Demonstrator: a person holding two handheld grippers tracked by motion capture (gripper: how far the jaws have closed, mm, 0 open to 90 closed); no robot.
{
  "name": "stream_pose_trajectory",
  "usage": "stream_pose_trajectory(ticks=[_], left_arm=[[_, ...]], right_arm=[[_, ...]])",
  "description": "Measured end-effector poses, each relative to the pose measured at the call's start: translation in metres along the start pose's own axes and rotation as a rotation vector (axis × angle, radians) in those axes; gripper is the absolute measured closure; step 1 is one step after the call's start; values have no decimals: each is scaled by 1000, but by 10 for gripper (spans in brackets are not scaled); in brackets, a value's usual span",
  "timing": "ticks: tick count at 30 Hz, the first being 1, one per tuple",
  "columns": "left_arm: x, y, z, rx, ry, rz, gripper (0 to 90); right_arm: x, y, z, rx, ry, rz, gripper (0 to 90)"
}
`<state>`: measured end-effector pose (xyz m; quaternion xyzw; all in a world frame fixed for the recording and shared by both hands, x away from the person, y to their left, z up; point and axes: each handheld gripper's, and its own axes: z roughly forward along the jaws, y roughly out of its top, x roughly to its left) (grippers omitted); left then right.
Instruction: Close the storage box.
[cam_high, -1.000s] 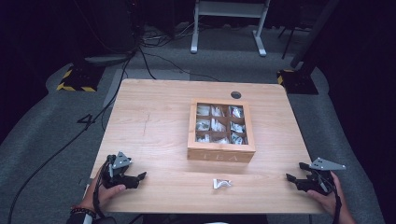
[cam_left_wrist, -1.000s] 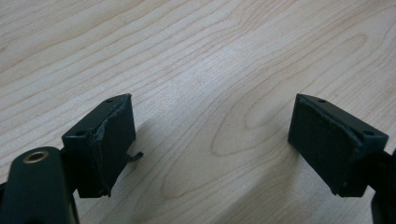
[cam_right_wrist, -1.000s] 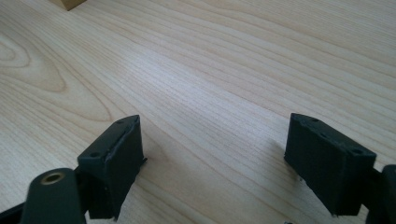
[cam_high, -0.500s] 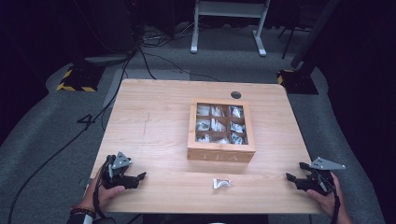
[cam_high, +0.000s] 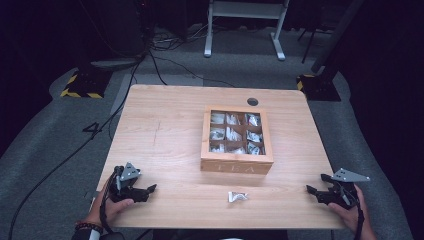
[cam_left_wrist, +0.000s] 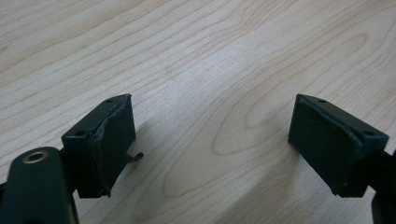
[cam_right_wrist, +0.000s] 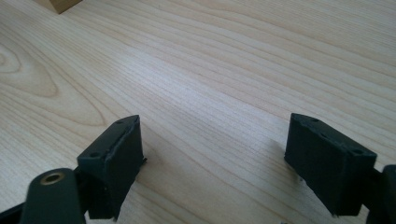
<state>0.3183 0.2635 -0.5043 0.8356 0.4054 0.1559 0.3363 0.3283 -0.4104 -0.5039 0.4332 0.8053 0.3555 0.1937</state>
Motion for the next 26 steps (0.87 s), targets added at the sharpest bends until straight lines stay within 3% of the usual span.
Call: stream_pose_trajectory(ticks=[26], left_arm=[[0, 0, 0, -2, 3, -3, 151]], right_arm=[[-1, 0, 0, -1, -2, 7, 199]])
